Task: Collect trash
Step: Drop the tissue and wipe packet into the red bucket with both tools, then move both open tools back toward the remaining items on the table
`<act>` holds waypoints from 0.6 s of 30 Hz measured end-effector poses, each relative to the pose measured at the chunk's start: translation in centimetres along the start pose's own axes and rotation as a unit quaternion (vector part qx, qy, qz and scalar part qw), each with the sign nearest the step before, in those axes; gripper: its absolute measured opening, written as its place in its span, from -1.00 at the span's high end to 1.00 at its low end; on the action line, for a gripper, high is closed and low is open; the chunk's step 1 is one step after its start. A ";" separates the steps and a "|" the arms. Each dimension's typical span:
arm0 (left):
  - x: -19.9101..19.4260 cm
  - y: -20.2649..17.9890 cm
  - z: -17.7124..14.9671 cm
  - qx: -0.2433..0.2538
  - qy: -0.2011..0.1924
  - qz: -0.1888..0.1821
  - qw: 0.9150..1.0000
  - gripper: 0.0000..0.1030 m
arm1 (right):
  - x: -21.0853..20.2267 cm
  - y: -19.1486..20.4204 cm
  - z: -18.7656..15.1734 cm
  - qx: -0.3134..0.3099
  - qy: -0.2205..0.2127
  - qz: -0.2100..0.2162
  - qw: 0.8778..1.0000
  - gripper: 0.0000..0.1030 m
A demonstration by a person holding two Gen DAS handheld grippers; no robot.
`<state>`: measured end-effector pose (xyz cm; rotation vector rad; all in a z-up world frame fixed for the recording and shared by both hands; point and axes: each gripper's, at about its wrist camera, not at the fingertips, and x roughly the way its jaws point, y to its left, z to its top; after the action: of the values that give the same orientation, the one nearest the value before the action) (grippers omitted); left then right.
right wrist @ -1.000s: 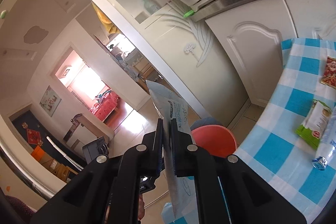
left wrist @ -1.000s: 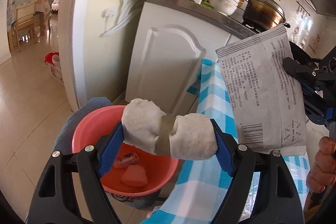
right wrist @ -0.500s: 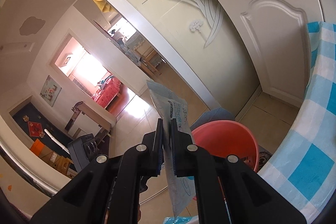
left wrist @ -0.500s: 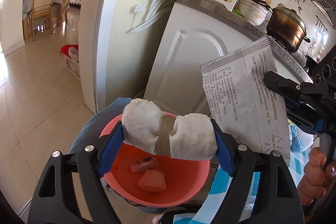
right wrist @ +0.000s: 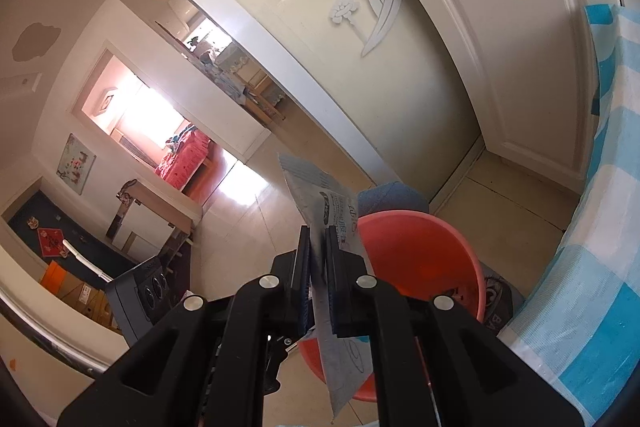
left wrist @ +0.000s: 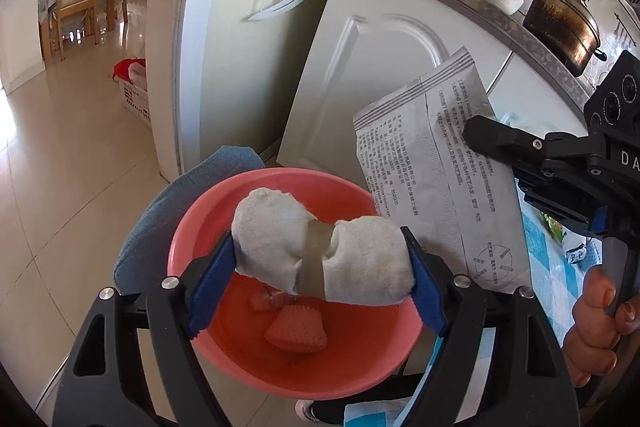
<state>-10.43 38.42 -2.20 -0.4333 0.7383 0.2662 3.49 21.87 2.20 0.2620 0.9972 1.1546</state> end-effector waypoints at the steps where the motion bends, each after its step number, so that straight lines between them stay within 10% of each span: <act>1: 0.4 -0.1 -0.1 0.003 0.005 0.003 1.000 -0.64 | 0.2 -0.2 0.0 0.000 0.003 -0.006 1.000 0.78; 4: 2.0 -0.2 -0.7 0.016 0.032 0.036 0.999 -0.79 | 0.8 -1.2 -0.1 0.019 0.010 -0.029 0.999 0.29; 6: 2.3 0.0 -1.0 0.015 0.043 0.049 0.998 -0.82 | 0.2 -1.9 -0.3 0.042 -0.002 -0.036 0.998 -0.50; 18: -2.3 1.9 0.0 -0.043 0.005 0.005 0.999 -0.87 | -7.5 1.3 -2.2 -0.029 -0.102 -0.114 0.988 -0.82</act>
<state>-12.78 39.86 -1.18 -0.5134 0.7409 0.3059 0.63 15.37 5.71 0.2084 0.7905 0.9265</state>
